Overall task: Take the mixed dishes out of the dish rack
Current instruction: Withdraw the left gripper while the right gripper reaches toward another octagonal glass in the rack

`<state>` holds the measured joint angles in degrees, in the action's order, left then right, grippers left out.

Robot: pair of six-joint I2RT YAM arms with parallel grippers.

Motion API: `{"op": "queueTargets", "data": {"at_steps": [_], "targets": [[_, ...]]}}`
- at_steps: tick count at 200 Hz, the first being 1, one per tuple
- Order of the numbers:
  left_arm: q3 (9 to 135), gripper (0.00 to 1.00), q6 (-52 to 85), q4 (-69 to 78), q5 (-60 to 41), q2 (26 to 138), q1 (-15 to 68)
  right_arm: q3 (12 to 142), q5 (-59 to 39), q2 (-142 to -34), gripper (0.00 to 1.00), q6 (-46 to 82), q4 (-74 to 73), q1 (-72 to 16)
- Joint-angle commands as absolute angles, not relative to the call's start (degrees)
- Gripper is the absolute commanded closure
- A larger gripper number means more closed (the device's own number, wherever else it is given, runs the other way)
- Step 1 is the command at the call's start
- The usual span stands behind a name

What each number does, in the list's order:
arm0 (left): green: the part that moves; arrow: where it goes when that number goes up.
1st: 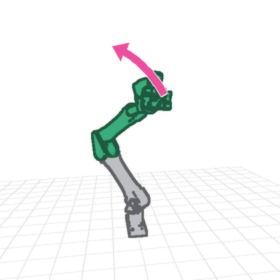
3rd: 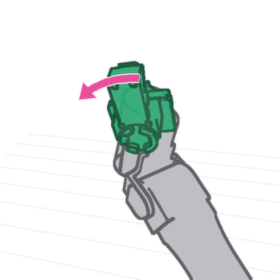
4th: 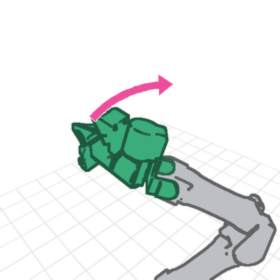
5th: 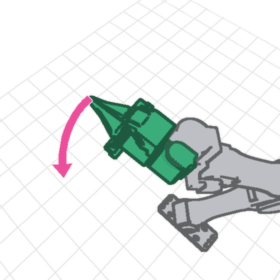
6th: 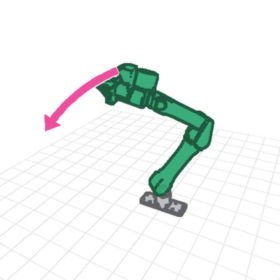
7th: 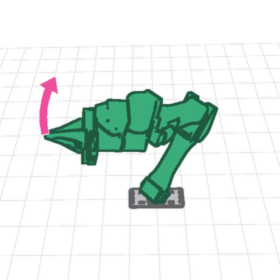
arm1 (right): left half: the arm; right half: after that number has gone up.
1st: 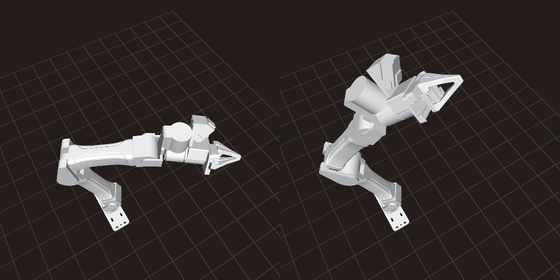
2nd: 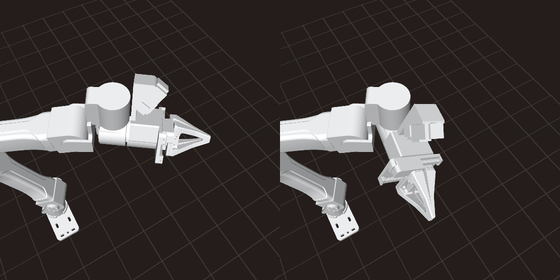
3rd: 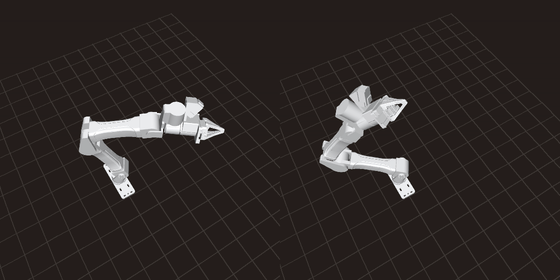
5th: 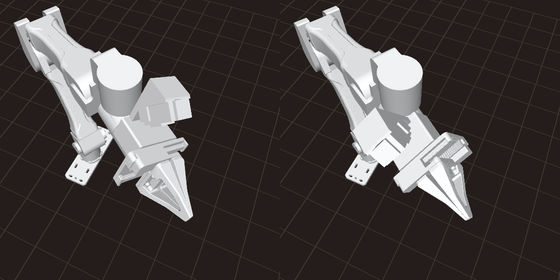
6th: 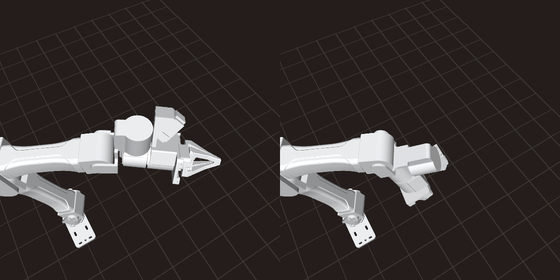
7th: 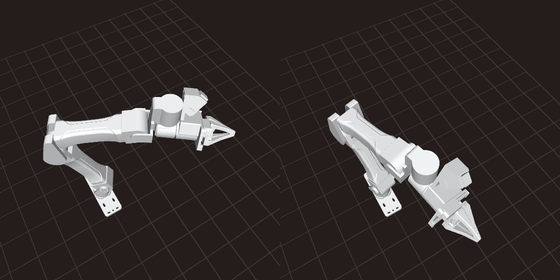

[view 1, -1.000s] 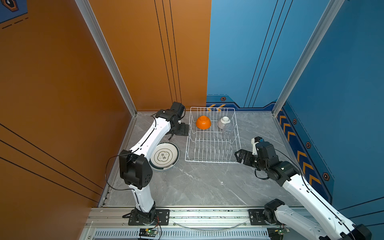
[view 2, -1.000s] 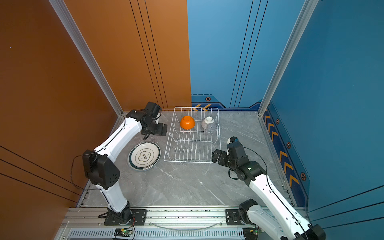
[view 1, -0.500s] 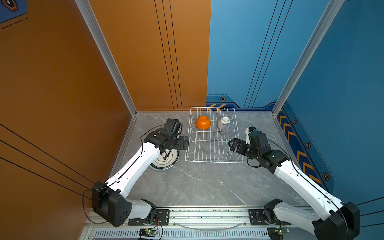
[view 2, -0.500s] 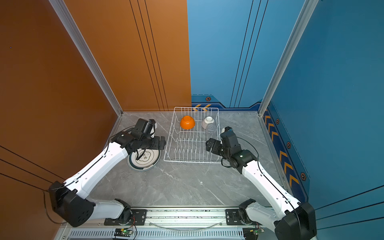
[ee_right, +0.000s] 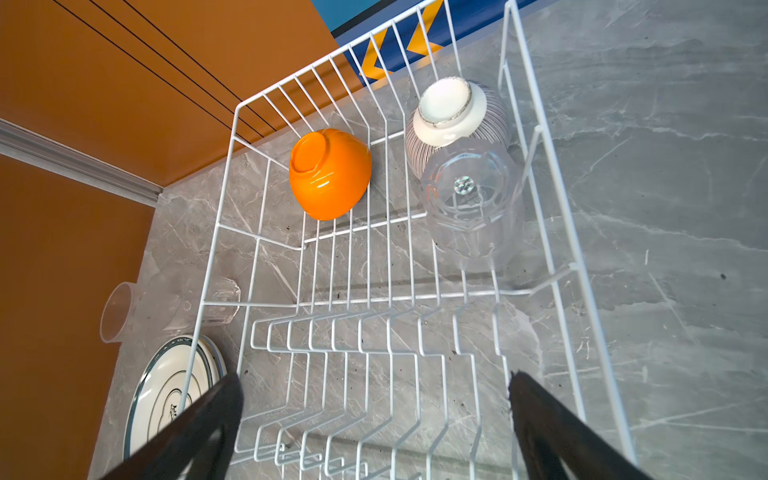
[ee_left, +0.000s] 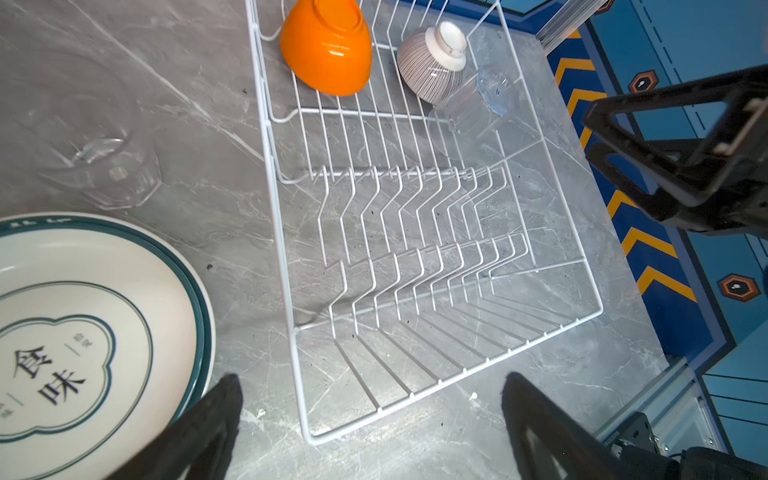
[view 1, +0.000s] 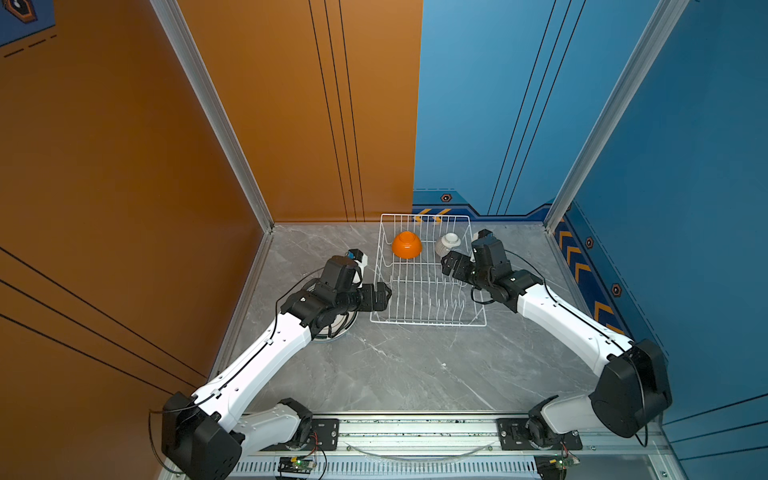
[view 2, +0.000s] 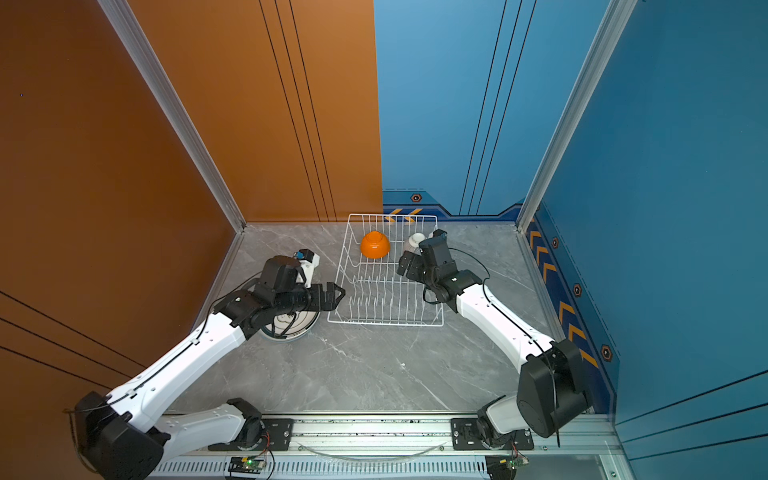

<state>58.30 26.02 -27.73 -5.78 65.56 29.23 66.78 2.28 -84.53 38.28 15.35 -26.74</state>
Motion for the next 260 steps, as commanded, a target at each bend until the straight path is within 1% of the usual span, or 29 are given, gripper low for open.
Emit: {"op": "queueTargets", "data": {"at_steps": [1, 25, 67, 98, 121, 148, 202, 233, 260], "targets": [[56.4, 0.02, 23.1, -25.7, -1.4, 64.2, 29.3, 70.0, 4.4, -87.5, 0.00, 34.3, 14.5, -26.8], [55.8, 0.02, 25.0, -24.9, 2.7, 63.2, 29.8, 72.3, 7.0, -90.1, 0.00, 33.8, 16.4, -25.9], [54.0, 0.02, 27.5, -21.4, 0.5, 61.9, 31.6, 73.5, 10.4, -93.0, 0.00, 32.7, 17.0, -24.4], [54.8, 0.02, 27.0, -20.6, 3.5, 61.4, 32.0, 75.9, 5.8, -97.2, 0.00, 32.8, 16.9, -23.1], [56.0, 0.02, 25.7, -20.0, 5.6, 61.9, 31.9, 76.9, 5.4, -99.2, 0.00, 32.0, 17.0, -22.8], [57.5, 0.02, 24.9, -19.3, 5.9, 63.8, 31.7, 77.5, 6.2, -101.0, 0.00, 31.8, 16.9, -22.2], [60.4, 0.02, 25.3, -19.0, 3.1, 68.5, 31.7, 80.0, 7.3, -105.7, 0.00, 30.6, 17.0, -21.5], [60.0, 0.02, 25.6, -18.9, 2.8, 69.0, 31.8, 82.7, 8.6, -108.2, 0.01, 29.6, 17.1, -21.4], [59.4, 0.02, 25.8, -15.5, 2.8, 69.0, 31.7, 83.7, 9.4, -109.0, 0.01, 29.2, 17.2, -21.6]]}}
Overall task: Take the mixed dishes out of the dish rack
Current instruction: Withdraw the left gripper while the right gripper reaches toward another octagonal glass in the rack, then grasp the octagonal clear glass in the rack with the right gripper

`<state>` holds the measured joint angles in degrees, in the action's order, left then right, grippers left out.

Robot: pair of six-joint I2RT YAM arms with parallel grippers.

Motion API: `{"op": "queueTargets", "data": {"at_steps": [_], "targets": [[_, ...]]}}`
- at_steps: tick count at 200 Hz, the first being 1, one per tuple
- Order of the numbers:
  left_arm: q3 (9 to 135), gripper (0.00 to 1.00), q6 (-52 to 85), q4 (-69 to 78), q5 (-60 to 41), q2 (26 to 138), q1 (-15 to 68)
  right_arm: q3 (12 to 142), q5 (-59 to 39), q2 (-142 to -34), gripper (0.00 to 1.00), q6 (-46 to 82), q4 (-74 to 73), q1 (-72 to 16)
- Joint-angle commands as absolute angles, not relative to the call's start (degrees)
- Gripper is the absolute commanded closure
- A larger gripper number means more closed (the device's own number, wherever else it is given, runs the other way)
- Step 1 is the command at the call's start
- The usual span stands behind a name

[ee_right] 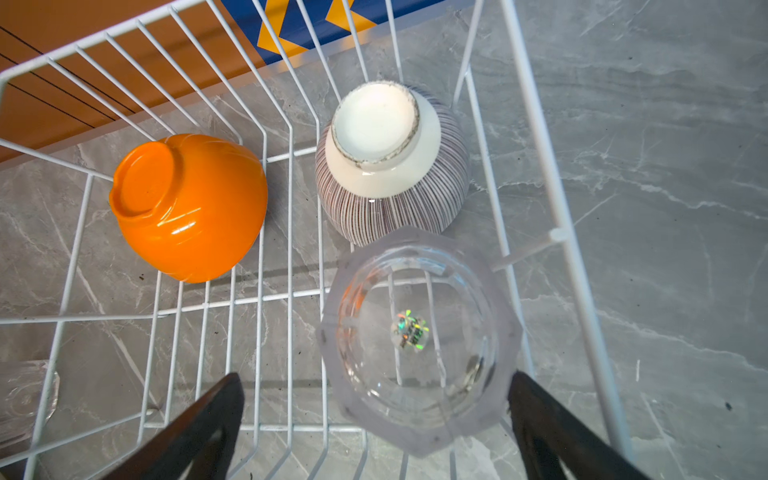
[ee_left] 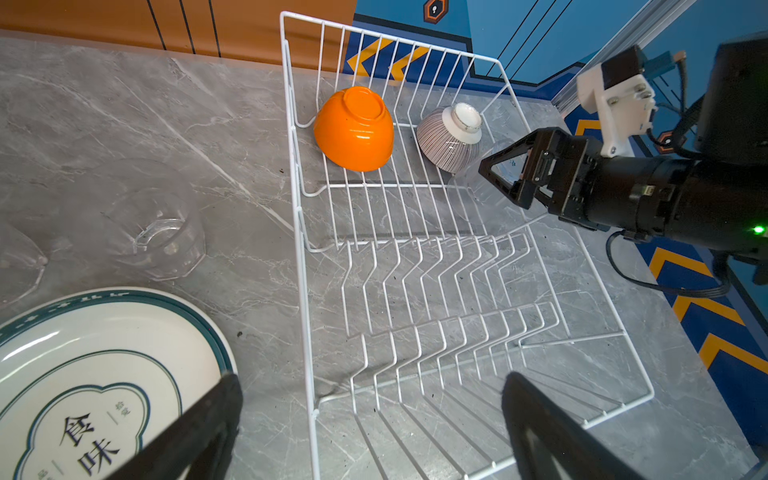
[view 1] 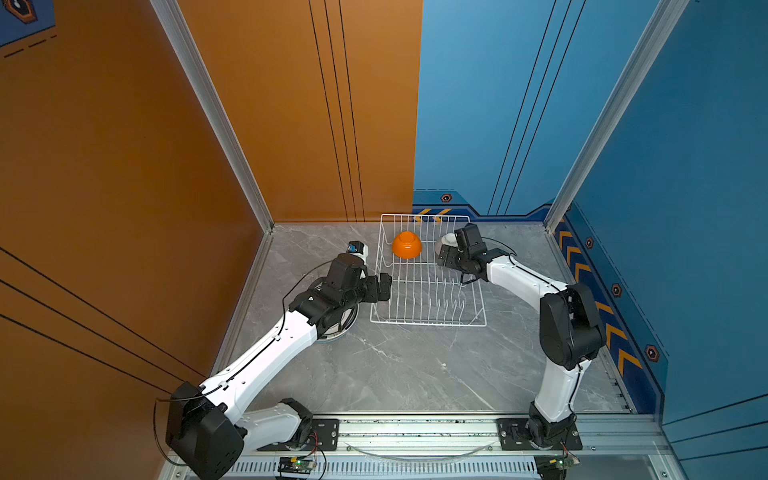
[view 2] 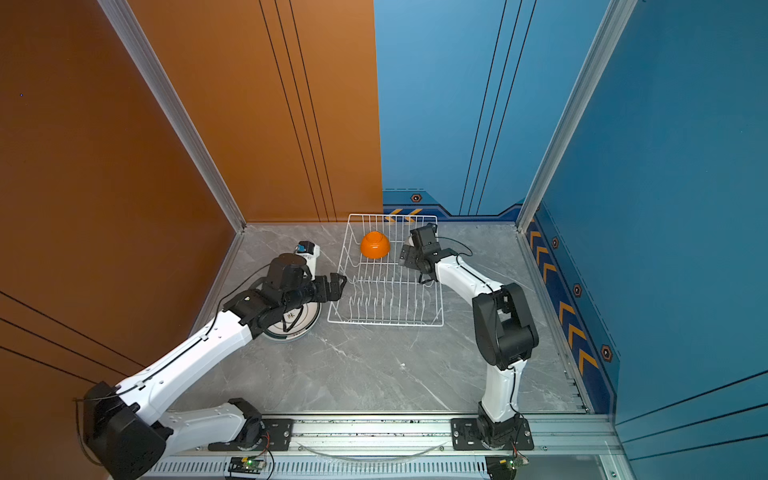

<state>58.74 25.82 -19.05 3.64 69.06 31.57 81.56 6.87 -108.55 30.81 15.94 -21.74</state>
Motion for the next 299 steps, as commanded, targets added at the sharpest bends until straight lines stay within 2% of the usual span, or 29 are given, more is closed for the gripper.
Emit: {"op": "queueTargets", "data": {"at_steps": [1, 49, 131, 299], "targets": [[59.4, 0.02, 25.8, -15.4, 2.8, 69.0, 31.7, 83.7, 9.5, -109.0, 0.01, 29.2, 17.2, -21.6], [60.8, 0.02, 26.7, -13.7, 0.2, 71.6, 31.6, 82.7, 12.4, -109.4, 0.00, 28.3, 17.4, -21.6], [60.9, 0.02, 28.2, -12.8, -1.1, 73.9, 32.1, 86.4, 8.7, -113.5, 0.01, 27.8, 16.1, -22.1], [59.4, 0.02, 28.1, -13.0, 1.1, 72.1, 32.0, 87.0, 5.9, -115.5, 0.17, 27.2, 15.1, -22.4]]}}
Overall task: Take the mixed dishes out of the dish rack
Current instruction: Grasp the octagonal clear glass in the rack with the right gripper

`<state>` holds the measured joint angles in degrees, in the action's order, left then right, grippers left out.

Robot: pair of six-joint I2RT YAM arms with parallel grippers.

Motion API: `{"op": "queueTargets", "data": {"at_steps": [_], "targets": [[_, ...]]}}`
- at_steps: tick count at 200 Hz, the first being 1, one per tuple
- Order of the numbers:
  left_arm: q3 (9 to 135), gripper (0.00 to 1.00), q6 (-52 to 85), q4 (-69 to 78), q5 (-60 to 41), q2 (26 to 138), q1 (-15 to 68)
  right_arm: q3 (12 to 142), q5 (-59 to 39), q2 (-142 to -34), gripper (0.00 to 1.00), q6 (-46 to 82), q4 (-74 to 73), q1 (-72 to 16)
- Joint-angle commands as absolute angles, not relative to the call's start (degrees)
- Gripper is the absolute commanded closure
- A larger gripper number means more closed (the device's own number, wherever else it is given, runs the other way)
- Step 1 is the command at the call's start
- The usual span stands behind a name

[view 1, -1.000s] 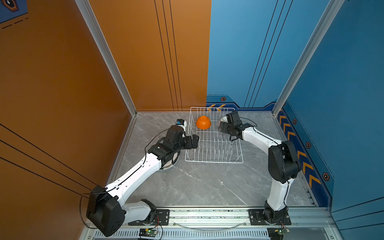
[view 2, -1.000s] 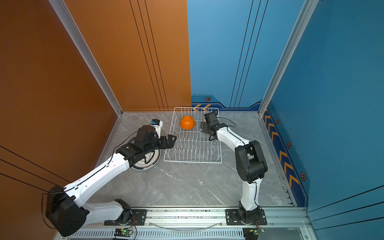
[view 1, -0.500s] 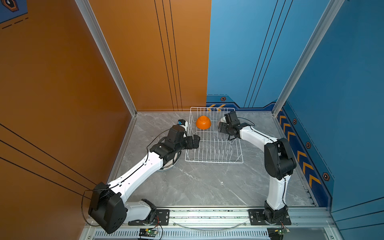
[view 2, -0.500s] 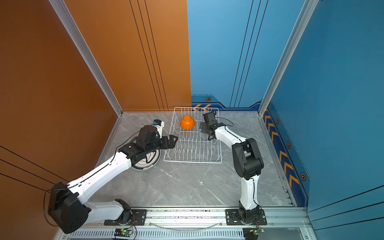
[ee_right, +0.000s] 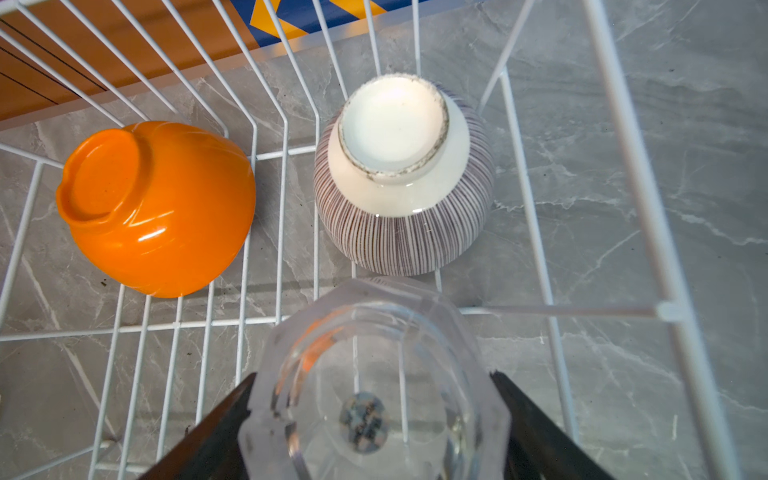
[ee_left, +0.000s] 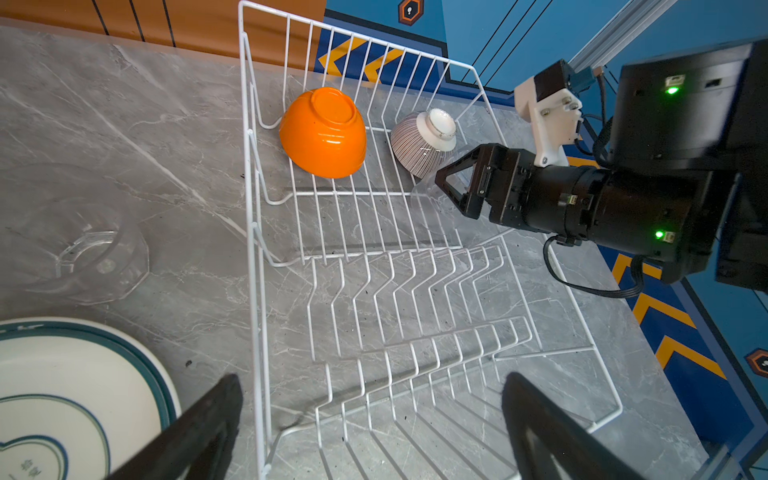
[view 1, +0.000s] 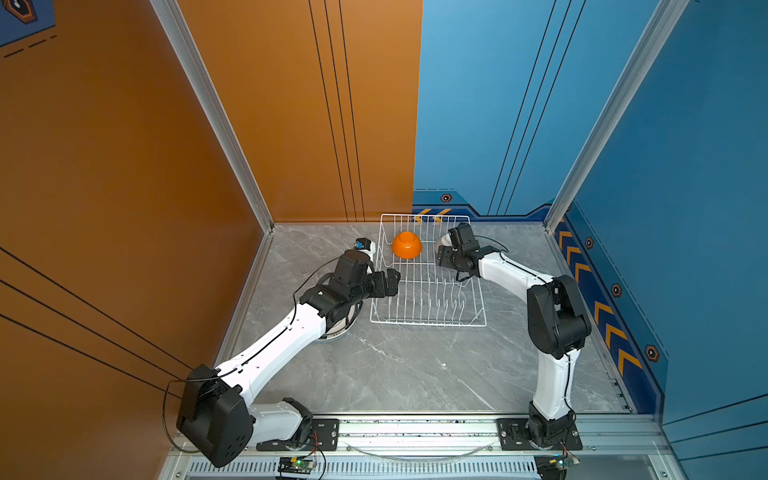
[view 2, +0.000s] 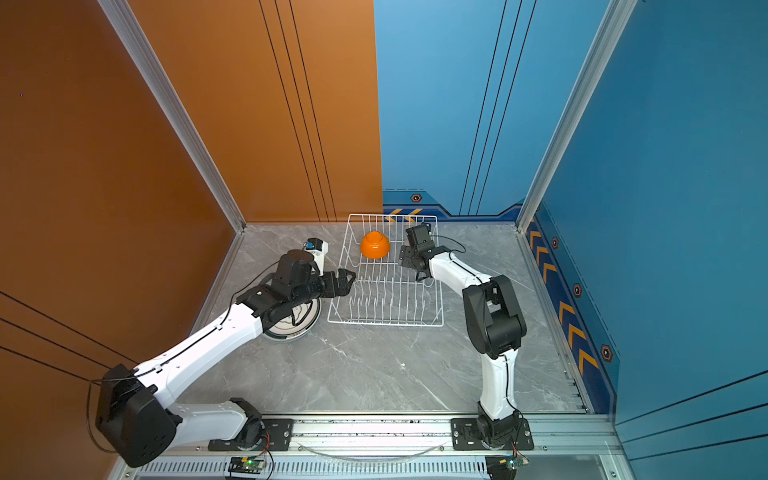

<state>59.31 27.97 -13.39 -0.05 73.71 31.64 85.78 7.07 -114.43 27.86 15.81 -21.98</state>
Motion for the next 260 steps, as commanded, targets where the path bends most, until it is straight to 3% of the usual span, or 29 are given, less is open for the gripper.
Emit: {"op": "queueTargets", "data": {"at_steps": [1, 145, 175, 222, 260], "targets": [[59.4, 0.02, 28.1, -13.0, 1.1, 72.2, 32.0, 87.1, 5.9, -115.5, 0.17, 27.2, 15.2, -22.4], [61.2, 0.02, 28.9, -13.1, -0.2, 75.6, 32.3, 90.0, 9.4, -118.0, 0.11, 23.8, 14.3, -21.6], [61.0, 0.02, 29.0, -13.0, -0.1, 76.1, 32.3, 90.0, 9.2, -118.5, 0.18, 23.6, 14.3, -21.7], [61.2, 0.02, 28.9, -12.9, 0.1, 77.1, 32.3, 89.6, 6.5, -117.3, 0.38, 25.1, 14.0, -21.7], [61.3, 0.02, 28.9, -12.8, -0.6, 77.2, 32.3, 87.9, 4.4, -114.0, 0.39, 27.0, 13.1, -21.8]]}}
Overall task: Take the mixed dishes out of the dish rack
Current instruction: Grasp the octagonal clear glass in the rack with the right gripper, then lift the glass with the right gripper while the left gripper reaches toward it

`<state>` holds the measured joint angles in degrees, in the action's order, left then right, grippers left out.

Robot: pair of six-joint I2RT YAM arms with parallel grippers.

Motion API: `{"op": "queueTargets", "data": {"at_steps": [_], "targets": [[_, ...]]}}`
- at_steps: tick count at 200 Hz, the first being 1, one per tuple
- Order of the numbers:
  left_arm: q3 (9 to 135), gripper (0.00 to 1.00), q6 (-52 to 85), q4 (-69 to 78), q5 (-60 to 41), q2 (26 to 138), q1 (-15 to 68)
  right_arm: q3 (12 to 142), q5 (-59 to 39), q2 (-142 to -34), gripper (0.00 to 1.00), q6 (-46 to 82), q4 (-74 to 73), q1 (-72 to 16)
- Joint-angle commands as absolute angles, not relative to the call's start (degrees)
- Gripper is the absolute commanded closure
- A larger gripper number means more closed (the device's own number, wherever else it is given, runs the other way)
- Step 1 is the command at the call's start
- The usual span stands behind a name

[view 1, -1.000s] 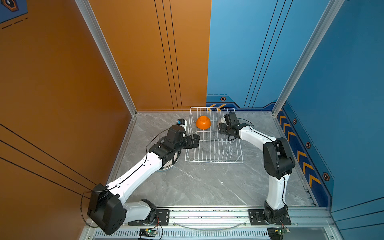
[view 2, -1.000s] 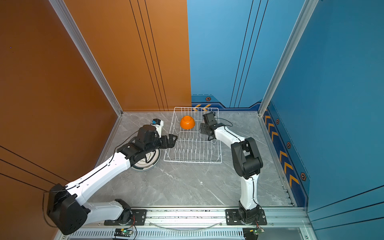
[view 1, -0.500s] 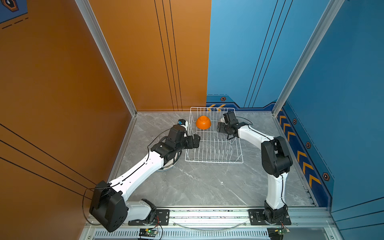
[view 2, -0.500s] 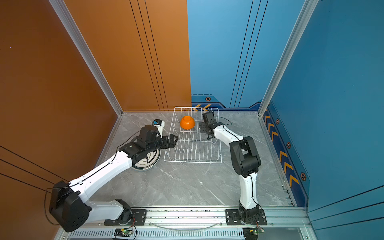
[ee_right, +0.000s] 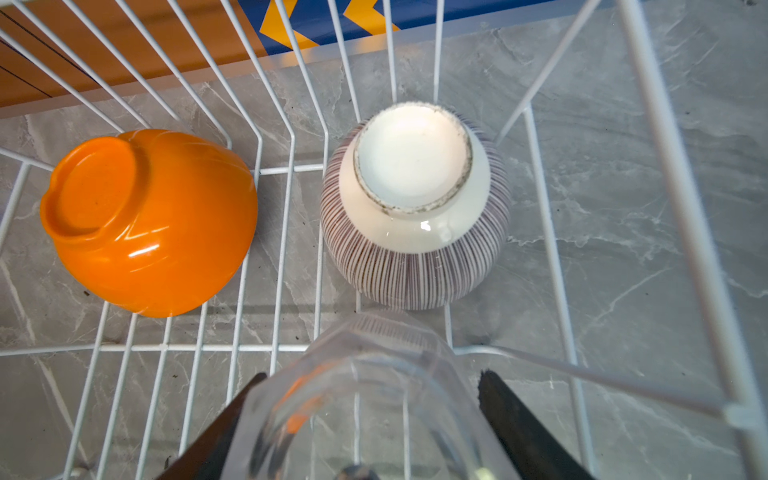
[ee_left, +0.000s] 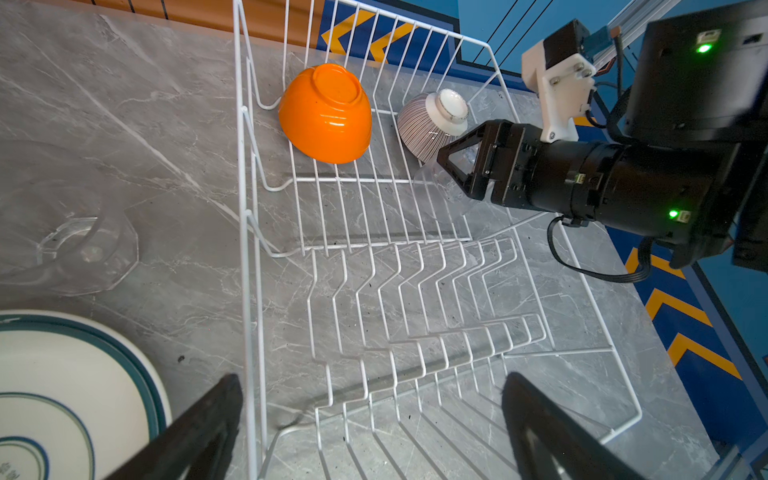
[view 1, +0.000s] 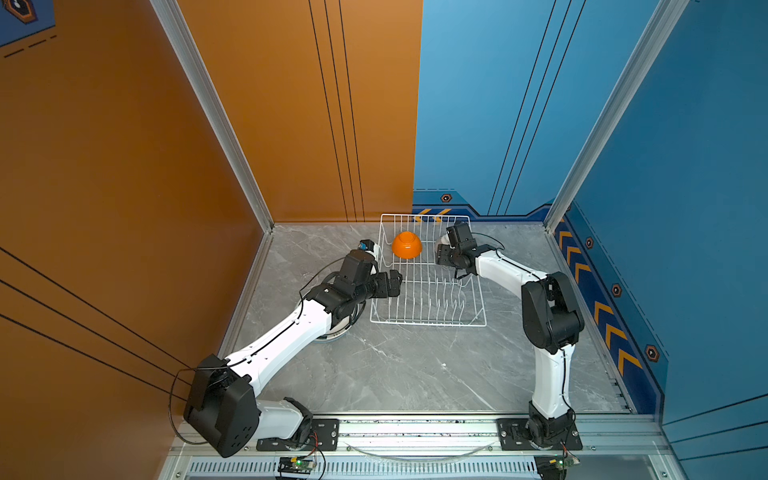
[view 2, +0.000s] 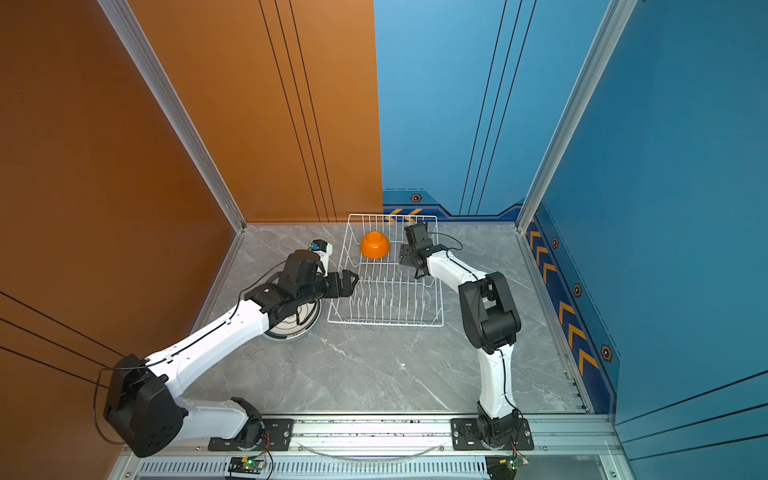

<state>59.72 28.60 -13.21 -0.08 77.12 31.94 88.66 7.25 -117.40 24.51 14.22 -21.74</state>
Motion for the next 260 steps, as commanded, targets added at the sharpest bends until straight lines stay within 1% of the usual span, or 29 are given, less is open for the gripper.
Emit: {"op": "queueTargets", "data": {"at_steps": [1, 93, 99, 120, 160, 195, 227, 260], "targets": [[61.3, 0.02, 28.8, -12.8, -0.6, 77.2, 32.4, 87.8, 4.3, -114.0, 0.40, 27.1, 13.1, -21.8], [59.4, 0.02, 29.2, -11.3, -0.7, 75.4, 33.0, 82.7, -2.3, -105.0, 0.40, 34.5, 8.4, -21.9], [57.6, 0.02, 29.3, -11.3, -0.7, 75.3, 33.0, 82.3, -2.5, -104.4, 0.40, 35.0, 8.1, -22.0], [56.4, 0.02, 29.8, -7.2, -1.2, 75.0, 33.2, 80.9, -3.1, -102.4, 0.40, 36.2, 6.9, -22.1], [55.9, 0.02, 30.4, -4.6, -2.8, 75.3, 33.3, 78.3, -4.2, -98.5, 0.40, 38.0, 5.8, -22.2], [54.8, 0.02, 31.0, -0.7, -4.5, 75.9, 33.5, 74.2, -7.5, -94.6, 0.40, 41.2, 3.6, -22.3], [53.0, 0.02, 32.2, 6.3, -8.5, 76.0, 34.0, 69.5, -11.2, -90.6, 0.40, 45.6, -0.8, -22.3], [52.1, 0.02, 32.0, 11.8, -9.6, 76.3, 35.3, 67.2, -12.9, -86.8, 0.40, 47.9, -2.4, -22.8]]}}
